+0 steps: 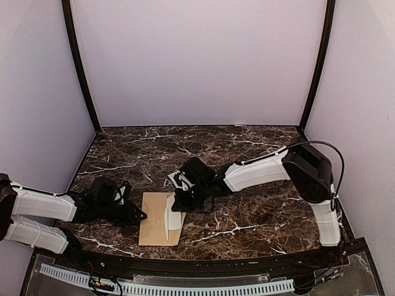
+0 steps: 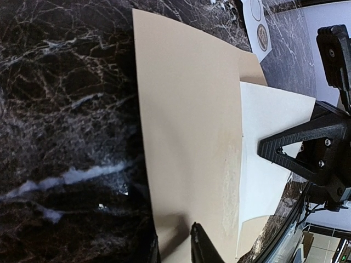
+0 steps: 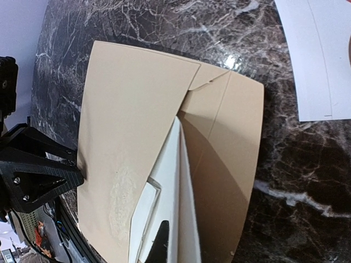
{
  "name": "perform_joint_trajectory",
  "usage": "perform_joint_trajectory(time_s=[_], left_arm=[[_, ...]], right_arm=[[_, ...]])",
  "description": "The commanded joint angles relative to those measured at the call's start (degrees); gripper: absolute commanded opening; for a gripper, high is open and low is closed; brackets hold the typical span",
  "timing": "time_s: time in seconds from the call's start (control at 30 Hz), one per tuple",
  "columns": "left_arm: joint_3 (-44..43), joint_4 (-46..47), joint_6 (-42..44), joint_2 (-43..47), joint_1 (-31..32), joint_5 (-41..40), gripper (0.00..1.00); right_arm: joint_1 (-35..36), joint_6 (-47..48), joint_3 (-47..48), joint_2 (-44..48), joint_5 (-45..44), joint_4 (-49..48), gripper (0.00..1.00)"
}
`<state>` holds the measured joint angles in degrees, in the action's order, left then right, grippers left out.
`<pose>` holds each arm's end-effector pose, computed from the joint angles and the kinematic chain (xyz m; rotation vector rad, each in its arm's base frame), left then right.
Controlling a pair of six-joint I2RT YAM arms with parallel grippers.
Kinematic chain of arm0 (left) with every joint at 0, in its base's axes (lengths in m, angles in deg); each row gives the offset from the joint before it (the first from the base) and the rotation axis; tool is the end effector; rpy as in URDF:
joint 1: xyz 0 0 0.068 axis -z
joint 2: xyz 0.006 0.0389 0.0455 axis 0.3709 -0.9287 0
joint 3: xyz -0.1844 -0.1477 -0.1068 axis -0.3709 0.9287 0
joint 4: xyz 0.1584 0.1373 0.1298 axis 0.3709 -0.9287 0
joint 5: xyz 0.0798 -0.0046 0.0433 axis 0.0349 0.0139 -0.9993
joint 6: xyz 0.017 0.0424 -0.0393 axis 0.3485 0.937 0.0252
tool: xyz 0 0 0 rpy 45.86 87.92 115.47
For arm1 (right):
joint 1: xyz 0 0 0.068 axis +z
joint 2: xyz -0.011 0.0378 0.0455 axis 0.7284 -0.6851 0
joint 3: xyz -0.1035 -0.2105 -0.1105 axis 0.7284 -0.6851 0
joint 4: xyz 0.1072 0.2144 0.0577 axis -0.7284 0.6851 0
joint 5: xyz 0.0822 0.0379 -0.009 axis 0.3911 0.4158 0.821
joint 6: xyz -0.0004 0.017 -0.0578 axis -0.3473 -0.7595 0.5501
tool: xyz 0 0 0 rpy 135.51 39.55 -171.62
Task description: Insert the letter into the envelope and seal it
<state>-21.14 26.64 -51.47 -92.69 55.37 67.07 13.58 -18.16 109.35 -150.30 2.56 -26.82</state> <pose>0.1543 -0.1202 0.1188 -0.1392 2.5312 -1.0492 0.2096 0.3959 0.1259 -0.4612 2.7264 1.0949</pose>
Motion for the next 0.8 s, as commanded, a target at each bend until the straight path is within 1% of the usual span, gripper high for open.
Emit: perform_joint_trajectory(time_s=[0.0,0.3,0.4,0.47,0.53,0.57,0.63,0.7,0.77], left_arm=[[1.45,-0.24,0.08,-1.84,-0.12,1.54,0.19],[0.09,0.83,1.54,-4.97,-0.12,2.43,0.16],[-0.24,0.27,2.10,-5.37,-0.12,2.17,0.15],[-0.29,-0.58,2.21,-4.40,-0.12,1.35,0.15],[-0.22,-1.63,2.21,-2.77,-0.12,0.13,0.15],[-0.24,-2.38,2.18,-2.10,-0.12,-0.30,0.16],[-0.35,-3.73,2.19,-0.22,-0.12,-1.32,0.17],[-0.72,-5.52,2.45,1.34,-0.13,-2.41,0.21],[-1.17,-7.15,2.70,2.77,-0.23,-3.37,0.25]], right_arm=[[0.28,-0.35,1.75,-1.96,3.30,-5.14,0.00],[0.29,1.75,2.76,-3.23,6.79,-6.81,0.00],[0.24,2.55,2.80,-2.39,5.80,-5.78,0.00],[0.26,3.56,3.03,-1.22,4.27,-3.39,0.00],[0.24,4.79,3.23,0.24,2.33,-0.86,0.08],[0.29,5.49,3.31,1.11,1.38,0.30,0.15],[0.26,6.63,3.26,2.81,-0.48,2.73,0.24],[0.24,7.51,2.97,4.65,-2.56,4.95,0.34],[0.25,8.02,2.53,6.30,-4.62,6.87,0.40]])
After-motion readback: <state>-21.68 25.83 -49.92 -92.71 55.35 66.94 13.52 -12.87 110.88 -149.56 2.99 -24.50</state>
